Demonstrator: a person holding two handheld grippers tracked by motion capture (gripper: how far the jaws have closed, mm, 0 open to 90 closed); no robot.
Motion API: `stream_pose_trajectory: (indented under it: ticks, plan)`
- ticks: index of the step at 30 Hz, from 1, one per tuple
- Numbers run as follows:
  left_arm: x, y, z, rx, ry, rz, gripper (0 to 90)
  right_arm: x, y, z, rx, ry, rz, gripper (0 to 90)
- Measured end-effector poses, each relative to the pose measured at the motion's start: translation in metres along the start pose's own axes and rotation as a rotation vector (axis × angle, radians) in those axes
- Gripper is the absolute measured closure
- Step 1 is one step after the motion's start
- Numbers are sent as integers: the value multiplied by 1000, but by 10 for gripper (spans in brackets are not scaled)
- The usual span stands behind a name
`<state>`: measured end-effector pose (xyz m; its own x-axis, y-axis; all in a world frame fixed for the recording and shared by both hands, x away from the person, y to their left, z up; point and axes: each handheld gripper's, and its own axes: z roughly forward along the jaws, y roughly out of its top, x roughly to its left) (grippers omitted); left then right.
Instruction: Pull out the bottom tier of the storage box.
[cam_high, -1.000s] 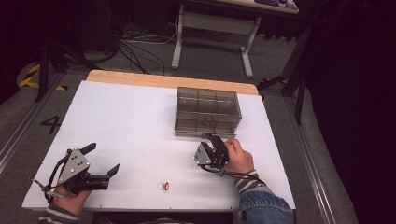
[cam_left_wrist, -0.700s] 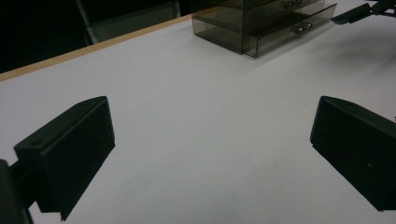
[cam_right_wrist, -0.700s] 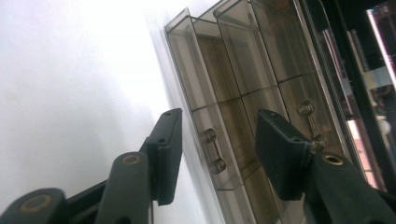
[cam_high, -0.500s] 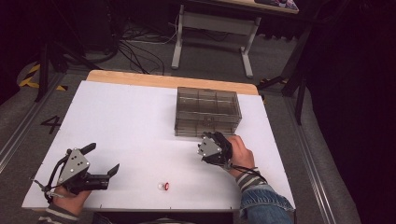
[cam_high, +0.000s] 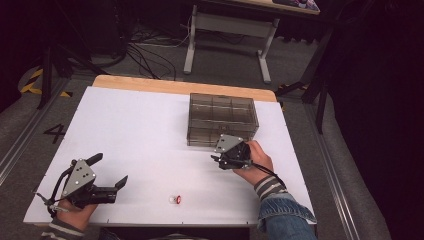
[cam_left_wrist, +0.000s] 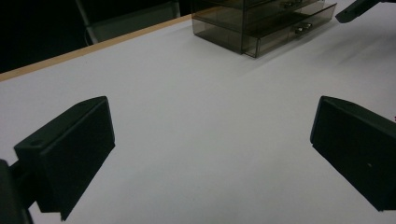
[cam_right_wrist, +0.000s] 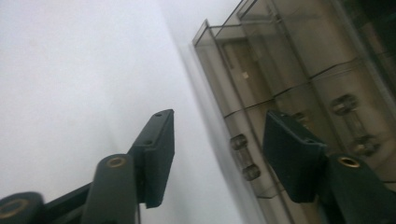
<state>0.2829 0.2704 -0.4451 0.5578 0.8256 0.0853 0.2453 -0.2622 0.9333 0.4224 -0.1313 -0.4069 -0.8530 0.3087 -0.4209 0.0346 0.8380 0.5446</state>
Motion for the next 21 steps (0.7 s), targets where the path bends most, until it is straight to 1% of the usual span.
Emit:
stream_pose_trajectory:
  ticks: [1,3,4,5,6,10,12,13,15,16,18,19,20,21]
  plan:
    - [0,0,0,0,0,0,5,0,0,1,4,2,4,439]
    - [0,0,0,0,0,-2,5,-2,0,2,13,12,-12,447]
    - [0,0,0,0,0,-2,5,-2,1,3,15,3,-4,451]
    - [0,0,0,-1,0,-2,5,-3,1,3,21,9,-12,455]
    - [0,0,0,-1,0,-1,4,-4,1,4,22,0,-10,457]
    - [0,0,0,-1,0,-2,5,-7,1,7,36,0,-2,461]
    - [0,0,0,1,0,0,5,-8,1,9,47,4,-17,464]
    - [0,0,0,2,-1,0,5,-8,1,10,47,-8,-11,467]
    - [0,0,0,0,0,2,5,-10,1,12,59,-7,-18,472]
    - [0,0,0,0,1,2,5,-10,1,13,63,-11,-13,476]
    - [0,0,0,0,0,2,5,-12,0,16,77,-6,-18,480]
    - [0,0,0,0,1,3,5,-13,0,18,79,-13,-12,482]
    - [0,0,0,0,0,2,5,-14,-1,19,89,-3,-19,484]
    - [0,0,0,1,1,4,5,-15,-1,21,87,-14,-5,486]
